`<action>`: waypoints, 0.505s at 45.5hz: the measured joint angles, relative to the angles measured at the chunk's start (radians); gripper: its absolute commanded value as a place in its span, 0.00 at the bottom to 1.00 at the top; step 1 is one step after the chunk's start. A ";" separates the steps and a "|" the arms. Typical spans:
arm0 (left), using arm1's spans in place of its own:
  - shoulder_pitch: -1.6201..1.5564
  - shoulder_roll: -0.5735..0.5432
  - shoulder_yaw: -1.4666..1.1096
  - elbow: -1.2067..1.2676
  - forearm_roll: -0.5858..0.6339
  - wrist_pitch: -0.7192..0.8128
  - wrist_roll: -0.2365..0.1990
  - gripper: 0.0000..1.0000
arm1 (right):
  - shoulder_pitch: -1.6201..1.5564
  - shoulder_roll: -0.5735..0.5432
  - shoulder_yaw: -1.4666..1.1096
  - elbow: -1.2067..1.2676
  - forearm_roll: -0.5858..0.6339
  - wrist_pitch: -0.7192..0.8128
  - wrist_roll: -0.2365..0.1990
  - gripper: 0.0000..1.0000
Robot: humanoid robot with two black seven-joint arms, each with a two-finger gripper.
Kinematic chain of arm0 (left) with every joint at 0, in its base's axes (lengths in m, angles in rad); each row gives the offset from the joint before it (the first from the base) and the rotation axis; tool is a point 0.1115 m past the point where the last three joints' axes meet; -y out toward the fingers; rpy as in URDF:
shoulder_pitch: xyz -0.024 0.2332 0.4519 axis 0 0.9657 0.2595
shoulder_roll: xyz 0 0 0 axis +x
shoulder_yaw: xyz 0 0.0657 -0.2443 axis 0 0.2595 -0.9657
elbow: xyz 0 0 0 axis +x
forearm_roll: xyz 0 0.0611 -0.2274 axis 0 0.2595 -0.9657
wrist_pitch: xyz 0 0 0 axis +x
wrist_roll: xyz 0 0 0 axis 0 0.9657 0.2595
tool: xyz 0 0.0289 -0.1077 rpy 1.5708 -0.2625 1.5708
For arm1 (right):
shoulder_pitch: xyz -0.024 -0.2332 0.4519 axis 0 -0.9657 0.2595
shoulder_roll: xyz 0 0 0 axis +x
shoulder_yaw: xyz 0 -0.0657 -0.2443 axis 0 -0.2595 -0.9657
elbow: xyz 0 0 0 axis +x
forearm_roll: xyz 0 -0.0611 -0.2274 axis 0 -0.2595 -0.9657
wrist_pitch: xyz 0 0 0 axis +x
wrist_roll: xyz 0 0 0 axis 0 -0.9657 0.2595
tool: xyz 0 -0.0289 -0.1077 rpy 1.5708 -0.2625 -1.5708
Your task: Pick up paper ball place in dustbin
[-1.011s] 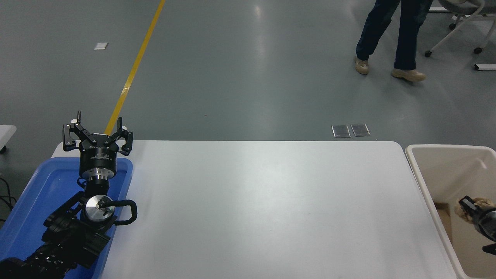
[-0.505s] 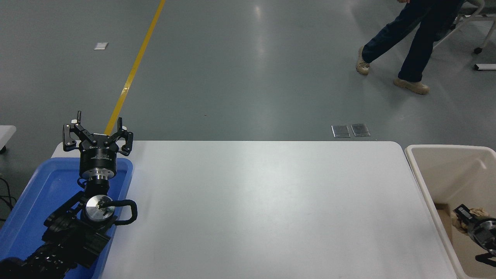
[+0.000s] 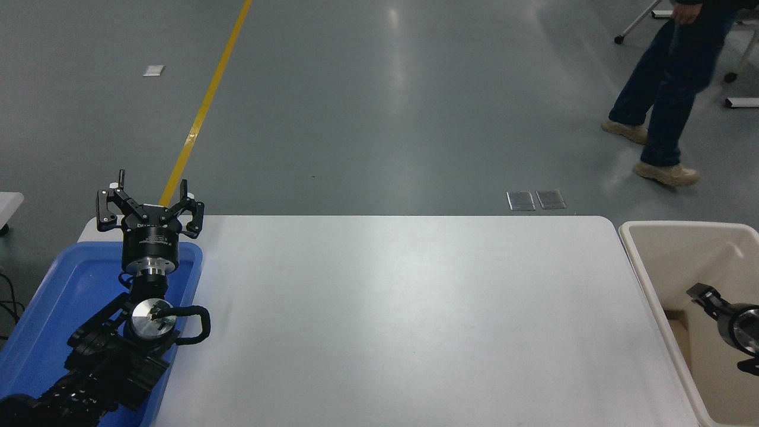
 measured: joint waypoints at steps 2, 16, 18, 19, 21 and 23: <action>0.000 0.000 0.000 0.000 0.000 0.000 0.000 0.99 | 0.042 -0.013 -0.019 0.047 -0.009 0.005 0.000 1.00; -0.001 0.000 0.000 0.000 0.001 0.000 0.000 0.99 | 0.570 -0.083 -0.263 0.563 -0.089 0.112 -0.003 1.00; -0.001 0.000 0.000 0.000 0.001 0.000 0.000 0.99 | 0.644 -0.078 -0.296 0.620 -0.092 0.135 -0.004 1.00; -0.001 0.000 0.000 0.000 0.001 0.000 0.000 0.99 | 0.684 -0.074 -0.314 0.651 -0.094 0.150 -0.004 1.00; -0.001 0.001 0.000 0.000 0.001 0.000 0.000 0.99 | 0.773 -0.066 -0.351 0.715 -0.097 0.186 -0.004 1.00; -0.001 0.001 0.000 0.000 0.000 0.000 0.000 0.99 | 0.856 -0.056 -0.381 0.771 -0.099 0.228 -0.004 1.00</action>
